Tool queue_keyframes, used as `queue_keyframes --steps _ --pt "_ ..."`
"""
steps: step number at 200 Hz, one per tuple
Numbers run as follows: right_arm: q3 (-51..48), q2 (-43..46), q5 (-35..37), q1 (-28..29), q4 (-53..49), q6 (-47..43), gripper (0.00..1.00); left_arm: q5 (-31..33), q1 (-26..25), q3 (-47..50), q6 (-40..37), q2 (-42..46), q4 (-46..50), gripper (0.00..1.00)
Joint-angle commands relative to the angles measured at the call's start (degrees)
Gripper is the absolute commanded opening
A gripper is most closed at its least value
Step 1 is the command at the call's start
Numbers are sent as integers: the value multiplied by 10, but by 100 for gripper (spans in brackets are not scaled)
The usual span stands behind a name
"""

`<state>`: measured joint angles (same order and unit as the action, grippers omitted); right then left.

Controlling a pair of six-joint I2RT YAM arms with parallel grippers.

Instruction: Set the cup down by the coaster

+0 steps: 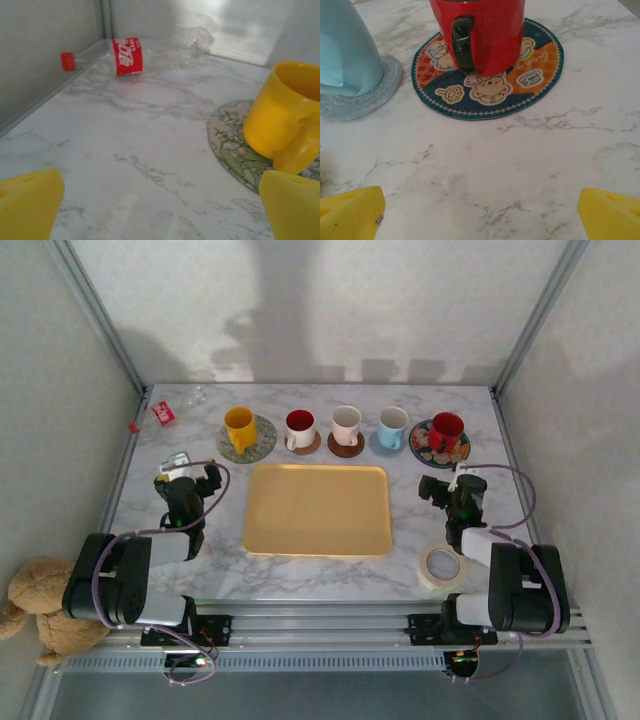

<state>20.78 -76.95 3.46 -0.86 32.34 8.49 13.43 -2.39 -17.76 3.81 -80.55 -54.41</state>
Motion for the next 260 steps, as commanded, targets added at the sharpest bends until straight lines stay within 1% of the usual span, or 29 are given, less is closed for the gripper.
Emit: queue_keyframes --steps 1,8,20,33,39,61,67,83,95,104,113,118,124,141,160,167,260 --pt "15 -16 16 1 67 -10 99 -45 22 9 -23 -19 -87 100" --pt "15 -24 13 1 81 -14 99 -60 29 0 -20 -30 -75 100" --pt "26 -36 2 0 69 -18 99 -74 32 -8 -23 -44 -72 100" --pt "29 -43 -8 1 70 -22 99 -82 32 -2 -26 -57 -95 100" --pt "28 -44 -11 1 72 -23 99 -86 34 0 -24 -53 -90 100" --pt "22 -57 -26 1 95 -28 99 -104 41 18 -21 -55 -124 100" --pt "26 -57 -33 1 88 -31 99 -108 42 21 -21 -54 -128 100" --pt "27 -64 -55 0 93 -40 99 -107 44 34 -18 -58 -152 100" --pt "26 -69 -68 2 100 -46 99 -92 45 56 -12 -77 -213 100" --pt "27 -75 -75 2 105 -49 99 -86 46 50 -7 -69 -188 100" --pt "29 -80 -82 4 108 -55 99 -85 46 53 -8 -76 -204 100" --pt "30 -84 -82 6 108 -58 99 -85 46 50 -8 -71 -190 100" --pt "31 -88 -80 10 111 -62 99 -84 46 52 -8 -75 -203 100" --pt "32 -95 -71 20 111 -74 99 -84 46 51 -8 -73 -198 100" --pt "22 -110 -43 30 143 -75 99 -84 45 51 -8 -73 -195 100" --pt "24 -108 -40 31 136 -75 99 -84 45 51 -8 -73 -197 100" --pt "24 -109 -39 33 138 -76 99 -84 45 51 -8 -73 -195 100"
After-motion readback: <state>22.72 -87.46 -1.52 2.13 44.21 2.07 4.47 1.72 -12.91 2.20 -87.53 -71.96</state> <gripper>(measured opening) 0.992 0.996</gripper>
